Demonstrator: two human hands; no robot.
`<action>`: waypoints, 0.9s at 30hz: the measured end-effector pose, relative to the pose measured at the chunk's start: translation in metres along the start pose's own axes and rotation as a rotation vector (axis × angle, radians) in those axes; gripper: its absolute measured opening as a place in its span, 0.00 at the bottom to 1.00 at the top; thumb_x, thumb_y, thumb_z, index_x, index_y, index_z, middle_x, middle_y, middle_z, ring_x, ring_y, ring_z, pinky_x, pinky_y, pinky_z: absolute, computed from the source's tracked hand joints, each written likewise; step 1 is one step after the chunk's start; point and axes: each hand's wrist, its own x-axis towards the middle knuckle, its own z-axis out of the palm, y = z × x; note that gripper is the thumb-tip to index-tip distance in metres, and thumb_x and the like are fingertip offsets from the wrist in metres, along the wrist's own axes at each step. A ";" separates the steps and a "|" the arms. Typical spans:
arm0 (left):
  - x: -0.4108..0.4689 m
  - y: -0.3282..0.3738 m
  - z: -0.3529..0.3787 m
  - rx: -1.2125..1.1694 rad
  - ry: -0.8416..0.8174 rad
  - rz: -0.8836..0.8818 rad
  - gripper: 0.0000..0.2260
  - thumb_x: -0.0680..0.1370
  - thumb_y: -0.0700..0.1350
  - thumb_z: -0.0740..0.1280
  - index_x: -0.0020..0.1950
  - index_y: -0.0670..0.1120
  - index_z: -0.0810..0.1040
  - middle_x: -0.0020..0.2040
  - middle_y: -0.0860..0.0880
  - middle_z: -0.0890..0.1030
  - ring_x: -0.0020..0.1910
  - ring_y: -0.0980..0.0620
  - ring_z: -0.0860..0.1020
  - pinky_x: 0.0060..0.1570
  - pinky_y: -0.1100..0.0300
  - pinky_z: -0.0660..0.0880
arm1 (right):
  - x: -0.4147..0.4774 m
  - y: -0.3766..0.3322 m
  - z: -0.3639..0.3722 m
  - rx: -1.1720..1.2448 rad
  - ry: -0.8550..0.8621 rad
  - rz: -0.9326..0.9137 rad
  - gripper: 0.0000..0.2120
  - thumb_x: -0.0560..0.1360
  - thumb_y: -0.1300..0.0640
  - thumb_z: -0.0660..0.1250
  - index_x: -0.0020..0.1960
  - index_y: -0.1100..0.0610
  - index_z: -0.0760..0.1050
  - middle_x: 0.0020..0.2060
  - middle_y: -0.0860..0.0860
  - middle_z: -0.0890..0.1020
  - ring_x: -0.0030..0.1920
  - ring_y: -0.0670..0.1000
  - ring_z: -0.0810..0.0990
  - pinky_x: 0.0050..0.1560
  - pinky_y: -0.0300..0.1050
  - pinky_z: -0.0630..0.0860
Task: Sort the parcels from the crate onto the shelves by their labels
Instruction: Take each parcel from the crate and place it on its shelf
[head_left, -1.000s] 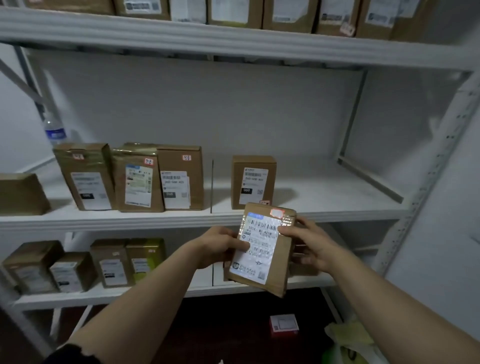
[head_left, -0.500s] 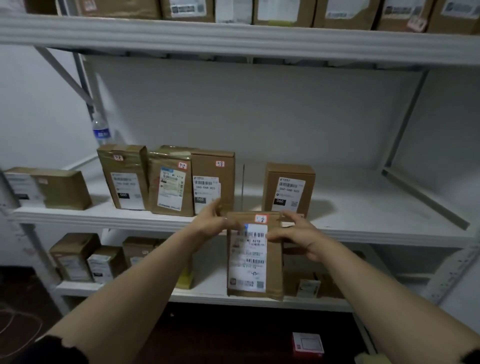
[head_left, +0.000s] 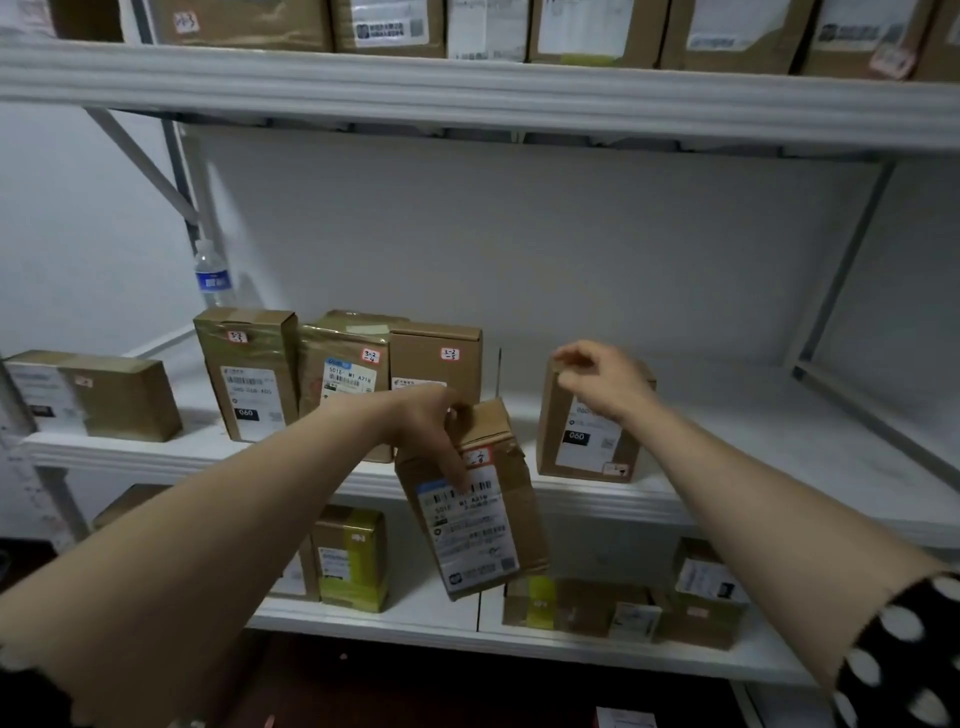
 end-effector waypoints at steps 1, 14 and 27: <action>0.002 0.000 -0.001 0.010 0.029 0.007 0.35 0.67 0.45 0.77 0.70 0.46 0.66 0.59 0.50 0.75 0.57 0.49 0.76 0.51 0.60 0.76 | 0.011 0.006 -0.001 -0.262 0.022 -0.031 0.22 0.75 0.59 0.65 0.67 0.47 0.70 0.67 0.51 0.71 0.68 0.54 0.67 0.65 0.50 0.64; 0.032 0.032 0.007 0.217 0.216 0.063 0.39 0.68 0.49 0.76 0.74 0.49 0.61 0.63 0.49 0.73 0.61 0.49 0.73 0.57 0.56 0.74 | 0.041 0.052 0.016 -0.842 -0.229 -0.132 0.12 0.78 0.57 0.62 0.59 0.47 0.73 0.76 0.54 0.54 0.75 0.62 0.50 0.70 0.72 0.44; 0.090 0.076 0.011 0.453 0.323 0.115 0.43 0.68 0.50 0.76 0.76 0.48 0.55 0.69 0.45 0.66 0.68 0.43 0.63 0.65 0.48 0.66 | 0.014 0.070 -0.007 -0.322 0.092 -0.132 0.28 0.73 0.68 0.63 0.71 0.52 0.64 0.71 0.51 0.66 0.71 0.51 0.64 0.70 0.47 0.60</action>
